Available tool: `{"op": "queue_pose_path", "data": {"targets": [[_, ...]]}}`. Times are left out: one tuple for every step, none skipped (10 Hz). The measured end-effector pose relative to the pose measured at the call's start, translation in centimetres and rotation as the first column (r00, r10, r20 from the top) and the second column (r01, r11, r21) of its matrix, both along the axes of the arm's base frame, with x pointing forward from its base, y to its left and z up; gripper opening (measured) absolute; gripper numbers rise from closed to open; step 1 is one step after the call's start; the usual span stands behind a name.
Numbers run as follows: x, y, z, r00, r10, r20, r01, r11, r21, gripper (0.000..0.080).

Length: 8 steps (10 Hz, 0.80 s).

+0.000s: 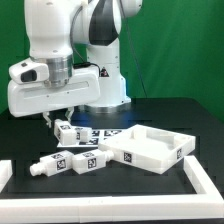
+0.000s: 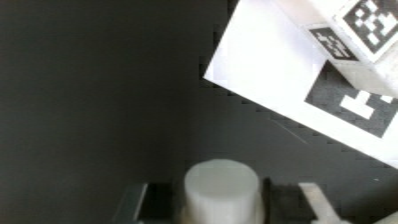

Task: Assemble one leg

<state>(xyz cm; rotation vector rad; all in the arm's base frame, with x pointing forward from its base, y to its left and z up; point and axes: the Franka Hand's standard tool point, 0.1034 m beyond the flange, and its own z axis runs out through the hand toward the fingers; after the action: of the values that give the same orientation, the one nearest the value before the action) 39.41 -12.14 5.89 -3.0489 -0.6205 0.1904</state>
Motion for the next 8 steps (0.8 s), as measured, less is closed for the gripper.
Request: {"op": "queue_pose_path", "data": {"targets": [[-0.1,0.0,-0.1,1.000,0.000,-0.002,0.000,1.000,0.000,0.0215],[-0.5,-0.3,-0.6,1.000,-0.024,0.000,0.024,1.000,0.009,0.0215],[-1.6,-1.5,-1.0,1.000,-0.021,-0.011,0.021,1.000,0.019,0.0215],[-2.8,-3.0,-1.5,0.999,-0.042,-0.028,0.043,0.999,0.023,0.0215],[-3.6,-3.6,-2.3,0.998,-0.057,-0.035,0.058,0.998,0.020,0.0215],[-4.1,-3.8,-3.0,0.997,-0.061,-0.038,0.062,0.998,0.016,0.0215],[-4.3,-3.8,-3.7,0.997,-0.061,-0.050,0.062,0.998,0.017,0.0215],[-4.2,-4.1,-4.0,0.997,-0.051,-0.051,0.052,0.998,0.018,0.0215]]}}
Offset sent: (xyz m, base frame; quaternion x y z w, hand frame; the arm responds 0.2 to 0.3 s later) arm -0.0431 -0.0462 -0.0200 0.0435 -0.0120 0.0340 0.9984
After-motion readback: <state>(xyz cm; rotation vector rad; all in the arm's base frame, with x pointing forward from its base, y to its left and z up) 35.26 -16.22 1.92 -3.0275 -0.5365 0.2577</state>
